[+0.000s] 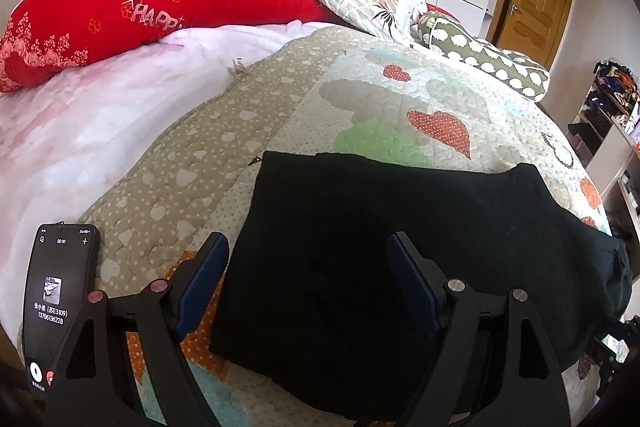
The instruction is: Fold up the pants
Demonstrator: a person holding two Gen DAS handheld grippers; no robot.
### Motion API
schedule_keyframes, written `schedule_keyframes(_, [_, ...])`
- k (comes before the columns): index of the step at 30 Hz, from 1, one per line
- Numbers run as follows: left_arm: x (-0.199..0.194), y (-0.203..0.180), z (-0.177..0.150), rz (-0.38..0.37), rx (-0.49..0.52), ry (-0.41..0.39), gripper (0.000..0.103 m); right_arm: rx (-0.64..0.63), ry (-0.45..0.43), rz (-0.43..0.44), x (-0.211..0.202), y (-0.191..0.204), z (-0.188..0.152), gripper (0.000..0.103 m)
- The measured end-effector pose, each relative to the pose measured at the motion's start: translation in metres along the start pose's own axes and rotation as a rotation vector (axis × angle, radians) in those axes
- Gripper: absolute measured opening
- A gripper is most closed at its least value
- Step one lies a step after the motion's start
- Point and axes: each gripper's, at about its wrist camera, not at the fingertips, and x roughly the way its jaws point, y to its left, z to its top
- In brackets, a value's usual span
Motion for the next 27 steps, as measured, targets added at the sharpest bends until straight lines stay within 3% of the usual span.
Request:
schedule_keyframes(3, [0.002,-0.003,-0.001,0.001,0.014,0.01,0.082,-0.028,0.022,0.0,0.011,0.004,0.0,0.046])
schedule_keyframes(6, [0.004,-0.005,-0.001,0.011,0.027,0.012,0.082,-0.03,0.061,0.037,0.01,0.006,-0.004,0.032])
schedule_keyframes(9, [0.005,-0.003,-0.001,0.006,0.016,0.018,0.082,-0.043,0.092,0.047,0.001,0.008,-0.007,0.032])
schedule_keyframes(15, [-0.005,-0.003,0.001,-0.021,0.007,-0.018,0.082,0.081,-0.031,0.122,-0.005,0.002,0.012,0.033])
schedule_keyframes(18, [-0.003,-0.005,0.001,-0.039,0.012,-0.009,0.085,0.124,0.023,0.153,0.022,0.005,0.007,0.033])
schedule_keyframes(21, [0.002,-0.011,-0.001,-0.023,0.037,0.016,0.085,0.226,-0.035,0.198,0.008,-0.009,-0.002,0.033])
schedule_keyframes(22, [0.002,-0.011,-0.001,-0.02,0.039,0.02,0.085,0.273,-0.057,0.199,-0.002,-0.02,-0.007,0.038])
schedule_keyframes(24, [-0.007,-0.008,0.001,-0.028,0.011,-0.022,0.085,0.345,-0.072,0.14,-0.018,-0.042,-0.019,0.051])
schedule_keyframes(27, [-0.037,-0.003,0.005,-0.056,-0.03,-0.173,0.085,0.491,-0.105,0.077,-0.042,-0.084,-0.043,0.053])
